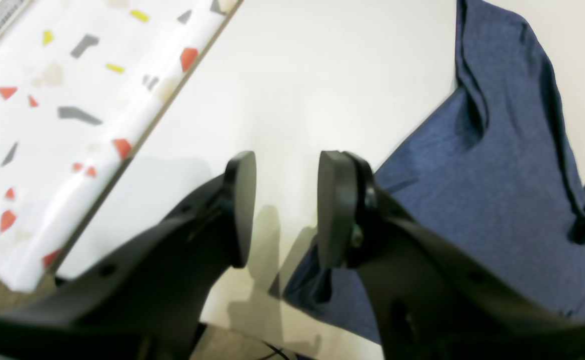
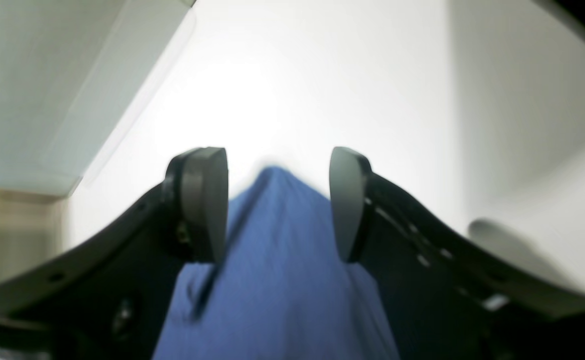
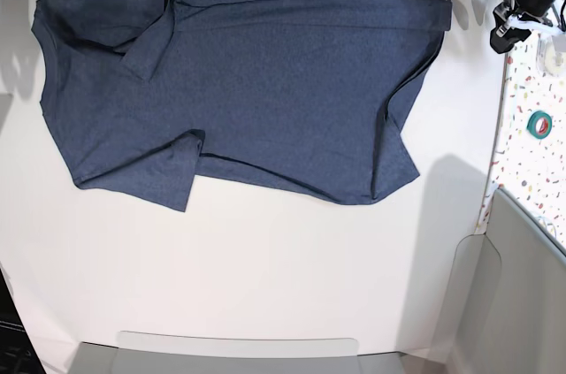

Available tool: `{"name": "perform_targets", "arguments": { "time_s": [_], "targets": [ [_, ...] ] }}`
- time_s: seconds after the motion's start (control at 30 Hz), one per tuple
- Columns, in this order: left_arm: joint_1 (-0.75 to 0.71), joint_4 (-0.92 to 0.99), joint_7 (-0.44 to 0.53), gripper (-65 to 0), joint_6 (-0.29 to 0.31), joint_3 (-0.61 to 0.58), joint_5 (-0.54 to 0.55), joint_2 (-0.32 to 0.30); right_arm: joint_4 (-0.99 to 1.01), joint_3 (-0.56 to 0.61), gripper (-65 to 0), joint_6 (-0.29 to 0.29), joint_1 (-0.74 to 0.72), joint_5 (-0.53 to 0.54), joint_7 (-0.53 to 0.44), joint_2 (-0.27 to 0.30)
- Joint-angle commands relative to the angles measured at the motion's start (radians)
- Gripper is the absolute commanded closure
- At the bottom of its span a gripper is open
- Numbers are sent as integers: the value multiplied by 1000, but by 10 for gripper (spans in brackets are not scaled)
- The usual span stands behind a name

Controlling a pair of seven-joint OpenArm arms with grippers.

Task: Layout the t-shirt on the table in an organized manner, then fold the t-shirt properly
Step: 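Release the collar edge with both grippers and raise them, then move the right gripper to the hem corner of the navy t-shirt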

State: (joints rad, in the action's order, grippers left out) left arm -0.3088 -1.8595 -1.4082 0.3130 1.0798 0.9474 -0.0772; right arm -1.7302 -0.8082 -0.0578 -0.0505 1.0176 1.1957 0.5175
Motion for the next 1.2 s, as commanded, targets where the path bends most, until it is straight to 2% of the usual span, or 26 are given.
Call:
{"name": "perform_targets", "arguments": {
  "time_s": [0.0, 0.07, 0.1, 0.17, 0.2, 0.3, 0.37, 0.4, 0.5, 0.63, 0.77, 1.0, 1.17],
  "targets": [
    [3, -16, 12, -208, -1, 6, 12, -17, -15, 77, -320, 5, -81, -26, -10, 36],
    [3, -16, 12, -208, -1, 3, 12, -17, 6, 261, -320, 9, -225, -122, -10, 39],
    [3, -16, 12, -208, -1, 1, 14, -17, 42, 352, -319, 32, -295, -167, -12, 39],
    [4, -15, 12, -208, -1, 0, 14, -16, 138, 485, -319, 143, -417, -233, -14, 30],
    [4, -15, 12, -208, -1, 0, 14, -16, 212, 542, -319, 226, -475, -257, -17, 23],
    [4, -12, 12, -208, -1, 0, 14, -14, 461, 619, -319, 448, -595, -316, -32, -38],
    [4, -12, 12, -208, -1, 0, 9, -16, 645, 643, -319, 568, -673, -365, -44, -73],
    [4, -12, 12, -208, -1, 0, 9, -16, 741, 654, -319, 616, -710, -394, -46, -92],
    [4, -10, 12, -208, -1, 0, 9, -17, 956, 657, -319, 692, -793, -468, -46, -141],
    [21, -10, 12, -208, -1, -2, 9, -17, 1154, 659, -319, 751, -859, -494, -70, -185],
    [33, -10, 12, -208, -1, -2, 9, -17, 1186, 662, -319, 746, -862, -514, -141, -187],
    [33, -10, 12, -208, -1, -2, 9, -17, 1188, 682, -319, 744, -831, -810, -346, -198],
    [32, -10, 12, -208, -1, -2, 12, -17, 1188, 680, -320, 744, -783, -868, -400, -202]
  ]
}}
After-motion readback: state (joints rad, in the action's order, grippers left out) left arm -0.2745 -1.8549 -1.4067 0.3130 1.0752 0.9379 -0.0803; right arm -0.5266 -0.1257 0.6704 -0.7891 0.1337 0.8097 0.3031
